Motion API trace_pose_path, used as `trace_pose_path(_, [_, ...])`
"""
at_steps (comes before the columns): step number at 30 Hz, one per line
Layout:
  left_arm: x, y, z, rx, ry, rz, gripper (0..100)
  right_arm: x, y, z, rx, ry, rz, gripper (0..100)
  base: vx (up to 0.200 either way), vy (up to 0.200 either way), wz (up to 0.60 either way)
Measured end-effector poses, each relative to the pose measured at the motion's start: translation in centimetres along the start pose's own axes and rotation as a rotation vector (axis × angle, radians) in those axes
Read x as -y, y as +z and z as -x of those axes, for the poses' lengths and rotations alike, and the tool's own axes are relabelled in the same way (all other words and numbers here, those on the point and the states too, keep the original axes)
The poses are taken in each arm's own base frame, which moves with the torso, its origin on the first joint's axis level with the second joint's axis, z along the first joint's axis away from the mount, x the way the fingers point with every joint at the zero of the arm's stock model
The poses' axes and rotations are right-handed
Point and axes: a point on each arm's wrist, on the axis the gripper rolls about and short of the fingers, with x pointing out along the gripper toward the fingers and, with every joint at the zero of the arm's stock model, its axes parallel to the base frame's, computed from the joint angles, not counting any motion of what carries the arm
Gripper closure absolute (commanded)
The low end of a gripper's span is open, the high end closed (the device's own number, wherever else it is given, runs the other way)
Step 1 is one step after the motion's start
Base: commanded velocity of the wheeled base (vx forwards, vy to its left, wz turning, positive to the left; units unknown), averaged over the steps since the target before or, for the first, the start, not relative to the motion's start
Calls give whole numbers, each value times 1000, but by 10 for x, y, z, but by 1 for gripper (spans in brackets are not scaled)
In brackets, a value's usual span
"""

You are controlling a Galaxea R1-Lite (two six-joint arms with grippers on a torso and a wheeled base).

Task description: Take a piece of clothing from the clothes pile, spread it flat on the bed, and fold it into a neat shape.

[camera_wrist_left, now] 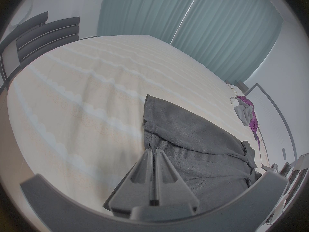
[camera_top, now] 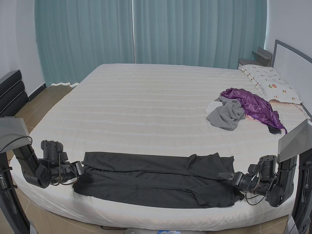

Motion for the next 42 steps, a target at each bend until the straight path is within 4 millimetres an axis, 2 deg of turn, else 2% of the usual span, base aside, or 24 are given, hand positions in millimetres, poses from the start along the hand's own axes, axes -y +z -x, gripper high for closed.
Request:
trace_pose_path(12, [0, 0, 1, -2, 2, 1, 100, 8, -5, 3, -28, -28, 34, 0, 0, 0, 0])
trace_pose_path(13, [0, 0, 1, -2, 2, 1, 100, 8, -6, 4, -31, -32, 41, 100, 0, 0, 0])
trace_pose_path(25, [0, 0, 1, -2, 3, 3, 100, 9, -8, 10, -41, -45, 53, 100, 0, 0, 0])
trace_pose_path(34, [-2, 0, 1, -1, 9, 8, 100, 2, 0, 13, -1, -14, 53, 100, 0, 0, 0])
trace_pose_path(42, [-2, 0, 0, -1, 10, 10, 100, 4, 9, 11, 39, -10, 46, 100, 0, 0, 0])
